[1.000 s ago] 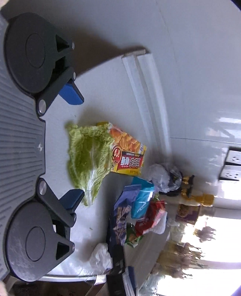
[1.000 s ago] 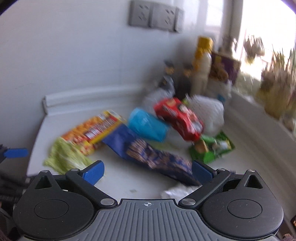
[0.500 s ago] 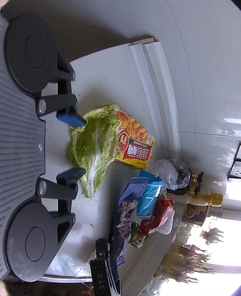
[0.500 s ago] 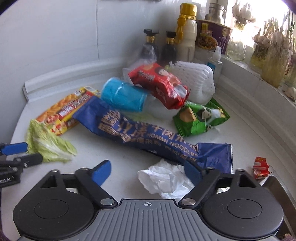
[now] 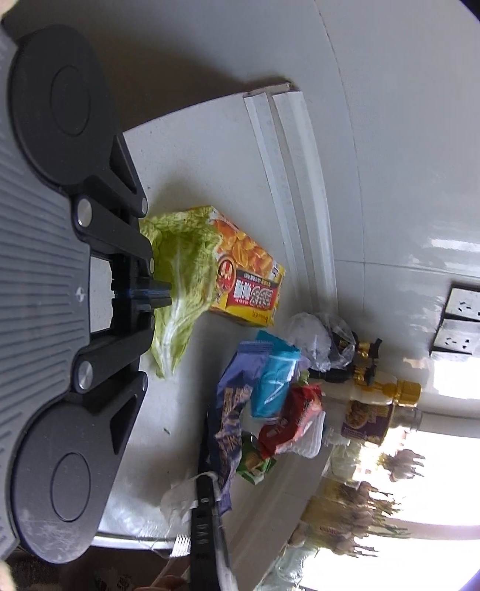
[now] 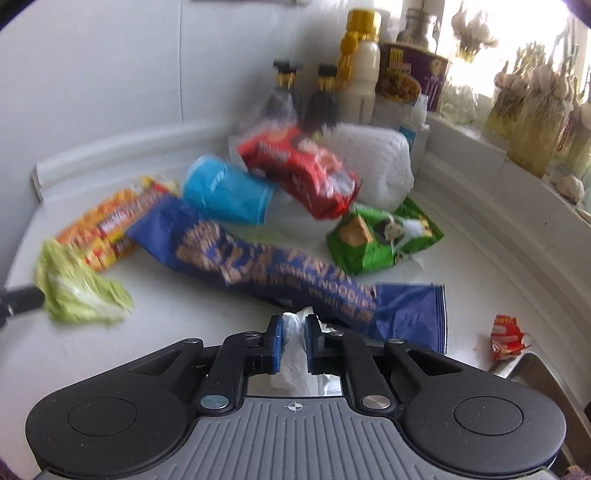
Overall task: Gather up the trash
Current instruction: 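Grasp the green lettuce leaf with left tool while right tool grasps white tissue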
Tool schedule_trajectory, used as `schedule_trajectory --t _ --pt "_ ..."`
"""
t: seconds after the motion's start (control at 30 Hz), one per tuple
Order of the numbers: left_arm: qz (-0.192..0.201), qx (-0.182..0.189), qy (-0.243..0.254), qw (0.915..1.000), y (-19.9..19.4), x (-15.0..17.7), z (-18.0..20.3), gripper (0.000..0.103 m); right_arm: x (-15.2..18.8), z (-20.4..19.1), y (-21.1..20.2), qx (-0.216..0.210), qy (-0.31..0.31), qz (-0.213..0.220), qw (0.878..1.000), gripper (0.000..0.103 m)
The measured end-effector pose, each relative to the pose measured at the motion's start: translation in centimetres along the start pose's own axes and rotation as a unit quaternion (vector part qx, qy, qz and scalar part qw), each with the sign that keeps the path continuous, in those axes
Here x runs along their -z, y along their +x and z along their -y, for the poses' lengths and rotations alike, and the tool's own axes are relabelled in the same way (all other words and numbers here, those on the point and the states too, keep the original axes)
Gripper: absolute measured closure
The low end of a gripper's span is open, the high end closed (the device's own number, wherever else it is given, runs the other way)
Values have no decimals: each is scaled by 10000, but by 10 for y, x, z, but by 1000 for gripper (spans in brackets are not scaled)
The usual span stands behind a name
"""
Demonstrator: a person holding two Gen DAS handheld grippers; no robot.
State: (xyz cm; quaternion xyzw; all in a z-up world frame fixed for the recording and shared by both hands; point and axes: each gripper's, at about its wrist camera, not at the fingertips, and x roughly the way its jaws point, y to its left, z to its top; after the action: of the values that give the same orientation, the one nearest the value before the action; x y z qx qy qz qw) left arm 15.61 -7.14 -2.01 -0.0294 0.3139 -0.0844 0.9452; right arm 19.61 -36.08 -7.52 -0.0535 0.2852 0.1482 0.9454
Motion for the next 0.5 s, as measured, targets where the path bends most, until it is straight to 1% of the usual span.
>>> schedule_trajectory --t 0.07,0.1,0.13,0.2,0.27,0.37,0.43,0.5 --pt "-30 -10 79 10000 1 -1 4 96 -3 2 -8 -32 88 166 9998 93" --pt "-23 -48 118 9999 2 -1 6 81 -5 3 -12 -15 93 223 9997 93" --pt "8 -99 143 9998 2 -1 7 57 -6 3 -14 5 91 265 9996 93" --pt "79 -209 163 9996 5 -1 11 31 -7 4 -19 12 108 343 9994 93" --pt "19 -279 146 9995 10 -1 13 31 -9 5 -22 -86 182 423 9989 93" --pt "-218 -499 189 9983 23 -1 20 34 -11 5 -25 -311 270 529 9978 93" --pt "-322 -681 224 9969 30 1 24 43 -12 5 -27 -381 320 592 9970 93" --pt "-370 -889 126 9953 34 3 25 52 -14 5 -30 -489 408 671 9957 93"
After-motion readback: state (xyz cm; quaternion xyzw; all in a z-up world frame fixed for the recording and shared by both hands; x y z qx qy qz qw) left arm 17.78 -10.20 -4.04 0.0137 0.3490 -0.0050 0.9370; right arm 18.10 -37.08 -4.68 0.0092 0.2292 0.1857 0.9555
